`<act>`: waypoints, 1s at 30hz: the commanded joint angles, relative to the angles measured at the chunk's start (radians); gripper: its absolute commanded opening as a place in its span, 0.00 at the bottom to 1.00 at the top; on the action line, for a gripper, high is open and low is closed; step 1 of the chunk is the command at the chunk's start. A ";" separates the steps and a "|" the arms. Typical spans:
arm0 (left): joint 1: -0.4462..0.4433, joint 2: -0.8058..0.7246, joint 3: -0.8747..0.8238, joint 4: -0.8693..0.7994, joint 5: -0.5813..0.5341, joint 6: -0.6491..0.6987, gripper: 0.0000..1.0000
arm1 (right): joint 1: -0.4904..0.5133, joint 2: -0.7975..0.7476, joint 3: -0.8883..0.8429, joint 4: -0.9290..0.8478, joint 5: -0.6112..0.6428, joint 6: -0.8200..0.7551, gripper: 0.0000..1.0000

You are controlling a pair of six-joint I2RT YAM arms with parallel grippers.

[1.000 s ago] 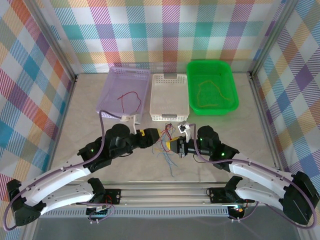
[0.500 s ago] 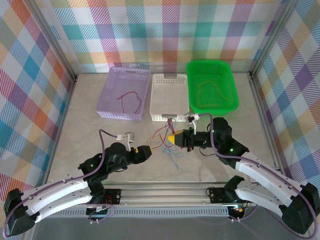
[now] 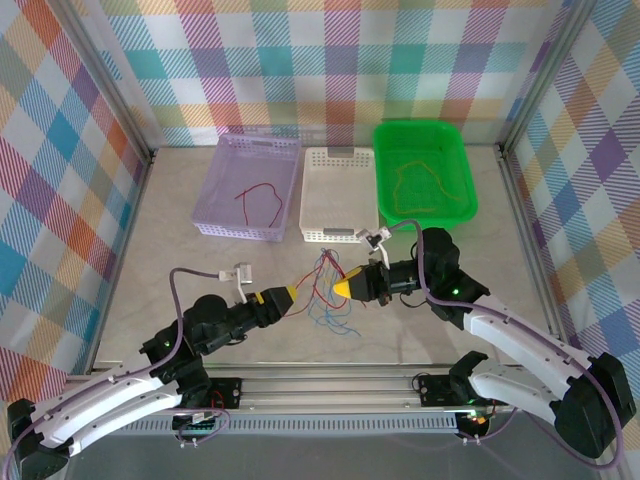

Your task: Untangle the cables

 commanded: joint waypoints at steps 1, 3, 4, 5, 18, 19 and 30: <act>-0.005 -0.011 -0.031 0.014 -0.029 -0.011 0.70 | -0.005 0.006 0.035 0.075 -0.088 0.003 0.00; -0.006 -0.008 -0.039 0.019 -0.028 -0.013 0.70 | -0.005 0.006 0.037 0.085 -0.100 0.007 0.00; -0.006 -0.005 -0.043 0.025 -0.026 -0.013 0.70 | -0.005 0.006 0.039 0.084 -0.102 0.006 0.00; -0.005 -0.002 -0.046 0.035 -0.024 -0.013 0.70 | -0.005 0.006 0.041 0.084 -0.105 0.007 0.00; -0.007 0.140 -0.042 0.202 0.021 -0.021 0.70 | -0.004 0.022 0.040 0.118 -0.122 0.032 0.00; -0.005 0.143 -0.046 0.215 0.024 -0.021 0.68 | -0.003 0.024 0.039 0.122 -0.121 0.031 0.00; -0.005 0.179 -0.042 0.256 0.029 -0.023 0.23 | 0.004 0.059 0.016 0.157 -0.113 0.036 0.00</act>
